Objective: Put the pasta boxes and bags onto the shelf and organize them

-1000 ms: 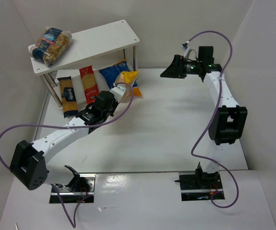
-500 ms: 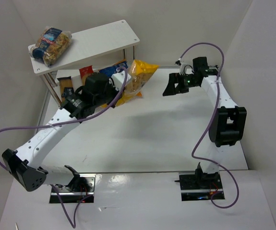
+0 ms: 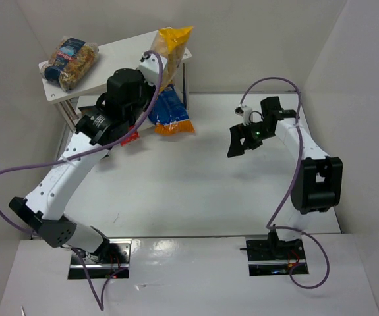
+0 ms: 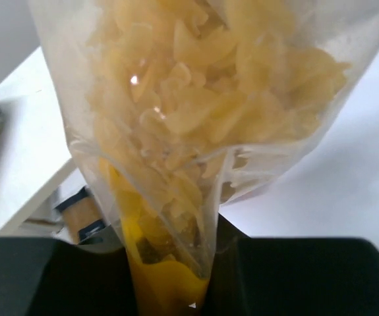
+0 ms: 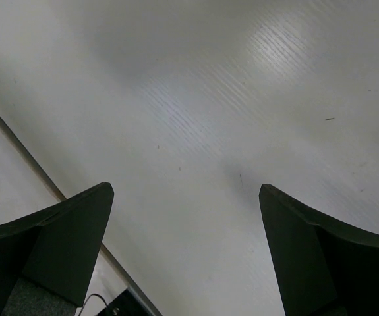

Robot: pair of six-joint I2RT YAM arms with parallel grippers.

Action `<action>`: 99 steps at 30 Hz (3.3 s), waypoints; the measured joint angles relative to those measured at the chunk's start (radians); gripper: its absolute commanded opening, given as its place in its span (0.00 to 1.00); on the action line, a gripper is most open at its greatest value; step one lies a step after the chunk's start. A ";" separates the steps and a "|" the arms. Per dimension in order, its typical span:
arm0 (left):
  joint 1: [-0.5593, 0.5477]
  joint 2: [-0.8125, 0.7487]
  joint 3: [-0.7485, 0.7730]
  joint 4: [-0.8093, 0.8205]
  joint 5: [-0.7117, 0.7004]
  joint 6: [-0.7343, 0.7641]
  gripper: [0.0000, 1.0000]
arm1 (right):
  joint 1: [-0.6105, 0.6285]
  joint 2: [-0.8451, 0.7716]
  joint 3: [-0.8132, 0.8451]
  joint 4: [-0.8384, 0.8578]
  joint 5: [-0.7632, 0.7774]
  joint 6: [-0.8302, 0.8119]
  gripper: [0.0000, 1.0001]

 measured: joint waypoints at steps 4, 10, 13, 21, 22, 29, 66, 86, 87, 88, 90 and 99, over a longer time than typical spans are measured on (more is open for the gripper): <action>0.018 0.062 0.039 0.017 -0.114 0.026 0.00 | -0.007 -0.093 -0.052 0.008 -0.001 -0.032 1.00; 0.057 0.154 0.131 0.052 -0.210 0.117 0.00 | -0.022 -0.145 -0.131 0.019 -0.011 -0.070 1.00; 0.067 0.227 0.270 0.008 -0.228 0.139 0.00 | -0.045 -0.145 -0.169 0.024 -0.023 -0.081 1.00; 0.146 0.549 0.922 -0.195 -0.259 0.171 0.00 | -0.093 -0.144 -0.192 0.029 -0.052 -0.111 1.00; 0.158 0.617 1.068 -0.206 -0.286 0.189 0.00 | -0.094 -0.144 -0.192 0.029 -0.054 -0.114 1.00; 0.196 0.670 1.312 -0.214 -0.376 0.239 0.00 | -0.104 -0.139 -0.192 0.031 -0.074 -0.126 1.00; -0.051 -0.138 -0.148 -0.492 0.476 0.210 0.99 | -0.111 -0.373 -0.270 0.085 -0.048 -0.069 1.00; 0.334 -0.391 -0.851 -0.063 0.315 -0.084 0.99 | -0.290 -0.710 -0.430 0.219 0.334 0.166 1.00; 0.362 -0.378 -0.847 -0.058 0.325 -0.090 0.99 | -0.296 -0.732 -0.436 0.220 0.352 0.172 1.00; 0.377 -0.363 -0.845 -0.053 0.338 -0.097 0.99 | -0.298 -0.747 -0.437 0.221 0.364 0.177 1.00; 0.399 -0.314 -0.842 -0.053 0.367 -0.098 0.99 | -0.299 -0.766 -0.438 0.235 0.384 0.183 1.00; 0.401 -0.198 -0.838 -0.081 0.467 -0.065 0.99 | -0.299 -0.768 -0.456 0.264 0.425 0.186 1.00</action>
